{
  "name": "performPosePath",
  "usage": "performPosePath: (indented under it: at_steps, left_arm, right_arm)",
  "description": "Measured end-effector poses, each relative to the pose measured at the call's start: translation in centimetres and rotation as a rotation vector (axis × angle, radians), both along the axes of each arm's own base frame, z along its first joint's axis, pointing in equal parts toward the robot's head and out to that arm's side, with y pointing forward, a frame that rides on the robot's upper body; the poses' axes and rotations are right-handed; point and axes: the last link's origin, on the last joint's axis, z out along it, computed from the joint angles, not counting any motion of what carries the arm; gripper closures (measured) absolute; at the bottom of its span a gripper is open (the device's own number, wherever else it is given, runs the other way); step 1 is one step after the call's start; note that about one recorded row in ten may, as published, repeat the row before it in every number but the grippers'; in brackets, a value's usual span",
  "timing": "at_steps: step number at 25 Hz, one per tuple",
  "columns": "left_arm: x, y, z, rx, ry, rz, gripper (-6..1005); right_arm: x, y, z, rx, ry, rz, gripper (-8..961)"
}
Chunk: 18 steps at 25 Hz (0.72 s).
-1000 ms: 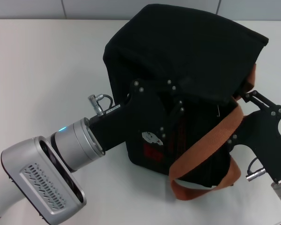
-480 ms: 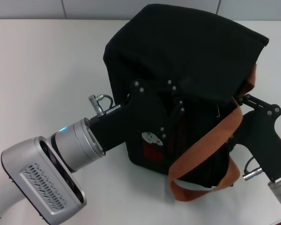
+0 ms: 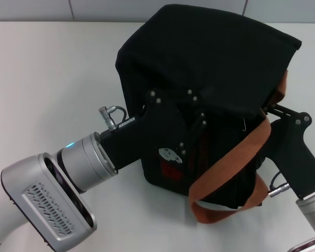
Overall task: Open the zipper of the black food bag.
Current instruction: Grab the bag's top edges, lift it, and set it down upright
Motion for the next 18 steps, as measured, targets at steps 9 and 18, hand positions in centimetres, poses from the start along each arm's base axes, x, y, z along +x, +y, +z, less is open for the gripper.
performPosePath:
  at_steps: [9,18]
  left_arm:
    - [0.1,0.2,0.2,0.013,-0.013,0.01,914]
    - [0.2,0.9,0.5,-0.001,-0.045,0.046,914]
  right_arm:
    - [1.7,-1.4,-0.6,-0.033,-0.035,-0.086,944]
    - [5.3,-4.9,-1.1,-0.078,-0.094,-0.256,927]
